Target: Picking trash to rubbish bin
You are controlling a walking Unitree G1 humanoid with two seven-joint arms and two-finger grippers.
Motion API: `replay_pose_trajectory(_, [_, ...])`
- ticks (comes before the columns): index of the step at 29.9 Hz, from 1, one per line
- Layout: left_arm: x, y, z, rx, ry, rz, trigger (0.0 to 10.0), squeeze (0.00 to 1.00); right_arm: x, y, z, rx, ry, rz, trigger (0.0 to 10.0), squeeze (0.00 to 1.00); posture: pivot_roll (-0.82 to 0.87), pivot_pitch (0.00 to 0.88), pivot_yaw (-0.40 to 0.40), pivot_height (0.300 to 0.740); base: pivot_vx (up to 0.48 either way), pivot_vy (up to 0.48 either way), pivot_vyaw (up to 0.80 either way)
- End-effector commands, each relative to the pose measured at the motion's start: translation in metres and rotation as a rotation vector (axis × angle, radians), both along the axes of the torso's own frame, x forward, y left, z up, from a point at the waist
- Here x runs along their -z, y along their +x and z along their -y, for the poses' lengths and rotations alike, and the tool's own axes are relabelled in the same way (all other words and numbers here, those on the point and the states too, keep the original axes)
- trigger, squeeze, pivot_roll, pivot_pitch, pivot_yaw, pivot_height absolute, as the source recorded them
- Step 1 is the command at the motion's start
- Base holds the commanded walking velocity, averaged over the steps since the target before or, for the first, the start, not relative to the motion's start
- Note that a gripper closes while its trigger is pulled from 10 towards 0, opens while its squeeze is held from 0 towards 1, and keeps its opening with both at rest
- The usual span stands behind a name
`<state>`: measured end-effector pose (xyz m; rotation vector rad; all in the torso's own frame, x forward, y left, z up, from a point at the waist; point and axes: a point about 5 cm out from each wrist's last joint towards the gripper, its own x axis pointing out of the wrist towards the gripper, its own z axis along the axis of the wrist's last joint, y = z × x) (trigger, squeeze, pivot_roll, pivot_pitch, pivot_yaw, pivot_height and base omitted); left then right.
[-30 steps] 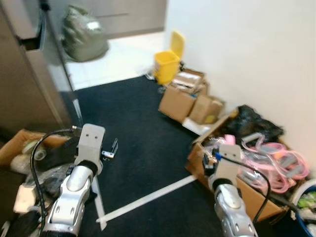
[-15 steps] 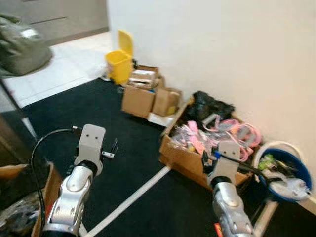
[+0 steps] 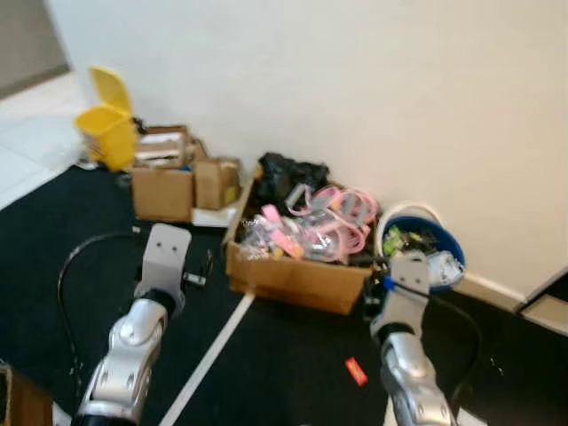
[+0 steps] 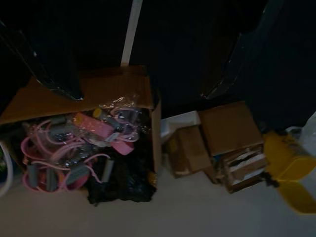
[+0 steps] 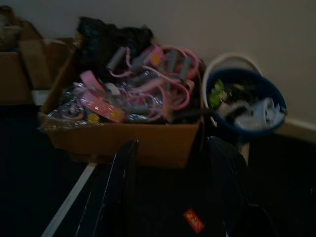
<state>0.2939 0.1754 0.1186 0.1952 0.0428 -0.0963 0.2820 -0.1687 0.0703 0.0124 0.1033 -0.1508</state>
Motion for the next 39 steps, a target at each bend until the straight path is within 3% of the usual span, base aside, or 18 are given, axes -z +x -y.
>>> replay_pose_trajectory(1, [0.0033,-0.0002,-0.0009,0.009,0.018,-0.015,10.0,0.0,0.0032,-0.001,0.0023,0.009,-0.005,-0.018,10.0,0.0,-0.01,0.103,0.019,0.74,0.0,0.0,-0.8])
replay_pose_trajectory(39, [0.0085,0.0025,-0.002,-0.006,-0.011,-0.032,10.0,0.0,0.0063,-0.003,0.0036,0.003,-0.01,-0.034,10.0,0.0,-0.02,0.091,0.037,0.74,0.0,0.0,-0.8])
